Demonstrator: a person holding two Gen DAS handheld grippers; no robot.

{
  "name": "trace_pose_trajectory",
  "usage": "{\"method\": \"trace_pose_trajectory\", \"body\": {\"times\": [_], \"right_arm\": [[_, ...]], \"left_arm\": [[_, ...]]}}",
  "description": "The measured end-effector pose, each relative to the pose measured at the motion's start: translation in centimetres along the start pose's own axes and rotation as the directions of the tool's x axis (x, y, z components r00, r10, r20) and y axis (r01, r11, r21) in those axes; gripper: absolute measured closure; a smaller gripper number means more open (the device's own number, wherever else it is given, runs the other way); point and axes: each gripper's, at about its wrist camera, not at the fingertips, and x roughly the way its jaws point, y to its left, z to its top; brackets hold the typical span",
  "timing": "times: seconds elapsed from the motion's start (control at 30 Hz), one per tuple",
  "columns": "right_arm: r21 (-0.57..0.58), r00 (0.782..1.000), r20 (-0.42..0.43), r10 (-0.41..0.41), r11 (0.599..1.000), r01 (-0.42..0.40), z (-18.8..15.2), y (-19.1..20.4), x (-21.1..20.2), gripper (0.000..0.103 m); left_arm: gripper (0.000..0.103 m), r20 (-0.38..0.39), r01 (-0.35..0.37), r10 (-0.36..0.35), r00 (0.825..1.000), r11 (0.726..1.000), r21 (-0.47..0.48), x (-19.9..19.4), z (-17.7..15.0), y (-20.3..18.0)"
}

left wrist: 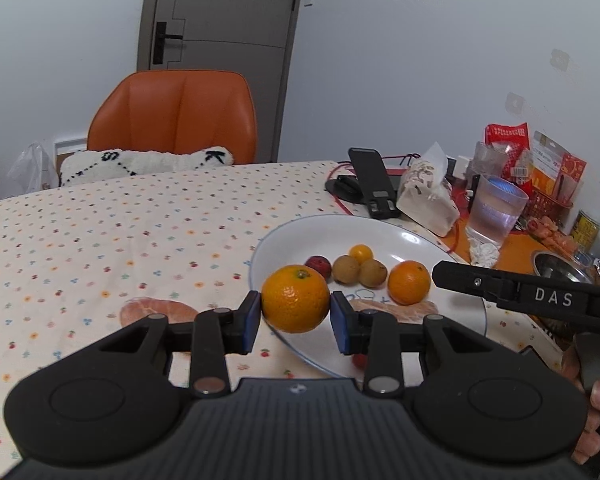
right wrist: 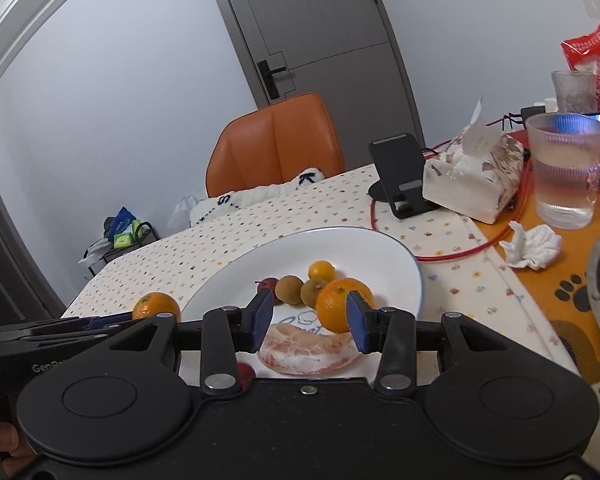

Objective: Organize fruits
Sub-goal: 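Carry tangerine and pomelo segment onto the white plate and open both tools, then move both open tools back toward the last tangerine and pomelo segment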

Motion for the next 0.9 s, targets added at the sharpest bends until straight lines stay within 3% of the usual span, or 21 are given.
{"method": "trace_pose_trajectory", "body": {"times": [0.4, 0.9], "right_arm": [[0.013, 1.0, -0.009, 0.012, 1.0, -0.012, -0.8, 0.1, -0.5, 0.056], [-0.012, 0.998, -0.025, 0.059, 0.998, -0.059, -1.7, 2.1, -0.5, 0.047]], "left_arm": [[0.063, -0.003, -0.028, 0.028, 1.0, 1.0, -0.001, -0.3, 0.0, -0.2], [0.037, 0.025, -0.12, 0.121, 0.992, 0.992, -0.046, -3.7, -0.5, 2.1]]}}
